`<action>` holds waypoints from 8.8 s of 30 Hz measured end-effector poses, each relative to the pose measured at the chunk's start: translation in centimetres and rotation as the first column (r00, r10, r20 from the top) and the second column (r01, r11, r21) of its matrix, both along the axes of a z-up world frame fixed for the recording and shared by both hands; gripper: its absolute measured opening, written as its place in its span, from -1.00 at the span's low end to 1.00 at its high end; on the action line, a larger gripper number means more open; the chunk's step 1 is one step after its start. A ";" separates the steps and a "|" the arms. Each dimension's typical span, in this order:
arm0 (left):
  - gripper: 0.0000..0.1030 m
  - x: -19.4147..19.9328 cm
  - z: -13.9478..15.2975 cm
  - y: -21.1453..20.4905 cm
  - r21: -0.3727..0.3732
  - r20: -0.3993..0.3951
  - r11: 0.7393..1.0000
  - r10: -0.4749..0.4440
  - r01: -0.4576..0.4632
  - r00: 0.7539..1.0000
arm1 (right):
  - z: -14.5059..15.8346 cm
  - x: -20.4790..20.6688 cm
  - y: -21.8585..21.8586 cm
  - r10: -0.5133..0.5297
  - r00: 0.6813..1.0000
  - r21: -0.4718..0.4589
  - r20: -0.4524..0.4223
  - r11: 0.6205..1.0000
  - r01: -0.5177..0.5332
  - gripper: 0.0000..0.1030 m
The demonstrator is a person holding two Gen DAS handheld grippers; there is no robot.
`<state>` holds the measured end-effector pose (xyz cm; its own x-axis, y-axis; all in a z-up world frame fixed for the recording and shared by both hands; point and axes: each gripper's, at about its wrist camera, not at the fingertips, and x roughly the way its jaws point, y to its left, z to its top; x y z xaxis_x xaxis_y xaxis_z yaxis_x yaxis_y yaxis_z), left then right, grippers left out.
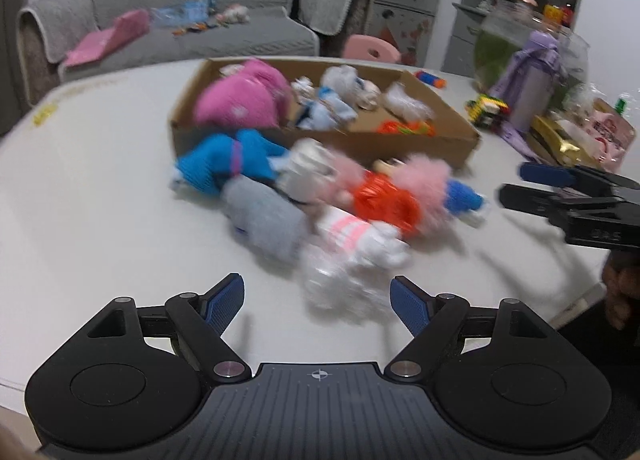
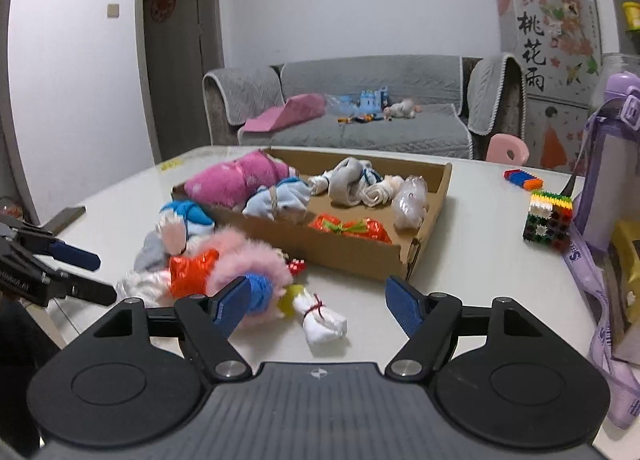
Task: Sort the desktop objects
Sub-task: 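Move both grippers back to the pile of items beside the box, then grasp the white sock with red band with right gripper while left grasps the clear plastic bag, then lift the red-banded sock and plastic bag and carry them over the box, then lower both items into the box and open both grippers, then withdraw both grippers from the box toward the remaining pile, then position left gripper around the grey sock while right approaches the pink fluffy plush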
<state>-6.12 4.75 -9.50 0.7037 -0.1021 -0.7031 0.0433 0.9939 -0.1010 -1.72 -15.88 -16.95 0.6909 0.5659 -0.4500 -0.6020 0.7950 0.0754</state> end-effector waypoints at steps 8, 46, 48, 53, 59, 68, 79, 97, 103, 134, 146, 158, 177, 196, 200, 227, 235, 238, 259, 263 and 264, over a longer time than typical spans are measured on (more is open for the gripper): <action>0.64 1.3 -1.9 -2.5 -0.017 -0.013 0.999 -0.035 0.034 0.999 | -1.0 1.0 1.9 0.039 0.998 -0.066 -0.055 0.997 -0.042 0.38; -0.11 0.6 -2.4 -3.1 0.122 0.053 0.992 -0.051 0.044 0.997 | -3.1 0.8 1.7 0.065 0.993 -0.153 -0.094 0.985 -0.079 -0.58; -0.12 0.2 -2.2 -3.1 0.129 0.052 0.991 -0.049 0.041 0.997 | -3.0 0.7 1.5 0.063 0.994 -0.148 -0.094 0.986 -0.077 -0.59; -0.12 -1.2 -1.2 -2.4 0.132 0.069 0.991 -0.034 0.025 0.997 | -2.7 0.6 0.8 0.054 0.994 -0.122 -0.093 0.990 -0.065 -0.59; -0.12 -2.3 0.3 -0.8 0.129 0.084 0.992 0.002 -0.013 0.996 | -2.3 0.5 -0.3 0.035 0.995 -0.090 -0.089 0.995 -0.043 -0.59; -0.12 -2.1 1.5 0.4 0.138 0.087 0.989 0.044 -0.055 0.995 | -1.5 1.2 -2.0 0.017 0.994 0.000 -0.104 1.000 -0.017 -0.59; -0.12 -0.5 3.7 0.7 0.188 0.094 0.980 0.045 -0.062 0.995 | 0.8 1.7 -4.5 -0.004 0.993 0.116 -0.116 0.993 0.017 -0.59; -0.11 6.4 12.9 1.3 0.220 0.210 0.975 -0.027 -0.021 0.977 | 8.2 4.5 -5.0 -0.029 0.999 0.153 0.034 0.988 0.023 -0.59; -0.11 11.0 14.8 0.7 0.225 0.225 0.974 -0.041 -0.011 0.973 | 9.5 6.8 -3.3 0.001 0.998 0.171 0.064 0.985 -0.012 -0.58; -0.10 29.8 4.2 0.9 0.287 -0.031 0.953 -0.090 0.095 0.995 | 4.7 12.4 1.0 0.031 0.999 0.084 -0.016 0.996 -0.029 -0.58; -0.06 31.7 2.2 0.9 0.310 -0.092 0.944 -0.083 0.108 0.992 | 2.6 12.7 3.1 0.039 0.992 -0.044 -0.118 0.998 -0.044 -0.57; 0.62 30.4 3.3 0.5 0.321 -0.032 0.942 -0.091 0.096 0.995 | 2.3 12.9 3.2 0.025 0.991 -0.054 -0.132 0.998 -0.033 -0.19; 0.75 7.3 5.0 6.2 0.130 0.111 0.982 0.120 -0.134 0.987 | 5.0 4.9 1.3 0.117 0.993 0.086 0.015 0.989 -0.118 0.35; 0.75 6.5 -1.0 3.8 0.080 0.034 0.992 0.100 -0.102 0.994 | -1.1 2.5 3.2 0.092 0.989 0.097 -0.114 0.992 -0.081 0.37; 0.82 6.8 -1.4 3.9 0.086 0.040 0.989 0.118 -0.121 0.992 | -1.6 1.6 3.7 0.089 0.990 0.051 -0.106 0.995 -0.084 0.34; 0.99 5.4 -3.2 6.0 0.110 0.104 0.971 0.203 -0.214 0.974 | -2.3 1.0 4.6 0.002 0.996 -0.060 -0.085 0.998 -0.007 0.59; 0.99 5.5 -3.2 5.9 0.105 0.106 0.968 0.216 -0.227 0.971 | -2.2 0.9 4.9 -0.010 0.996 -0.065 -0.083 0.998 0.004 0.65; 0.99 5.5 -3.2 6.0 0.104 0.107 0.967 0.221 -0.232 0.969 | -2.2 1.0 4.7 -0.020 0.996 -0.065 -0.086 0.998 0.014 0.68; 0.99 5.2 -3.1 6.6 0.077 0.117 0.966 0.238 -0.248 0.964 | -2.2 1.2 3.8 -0.009 0.995 -0.048 -0.095 0.999 0.005 0.71; 0.99 5.2 -3.1 6.6 0.083 0.118 0.963 0.246 -0.256 0.962 | -2.3 1.2 4.0 -0.008 0.996 -0.053 -0.094 0.999 0.003 0.70; 0.99 5.2 -3.1 6.4 0.093 0.116 0.964 0.238 -0.249 0.964 | -2.3 1.2 4.0 -0.008 0.996 -0.055 -0.091 0.998 0.003 0.70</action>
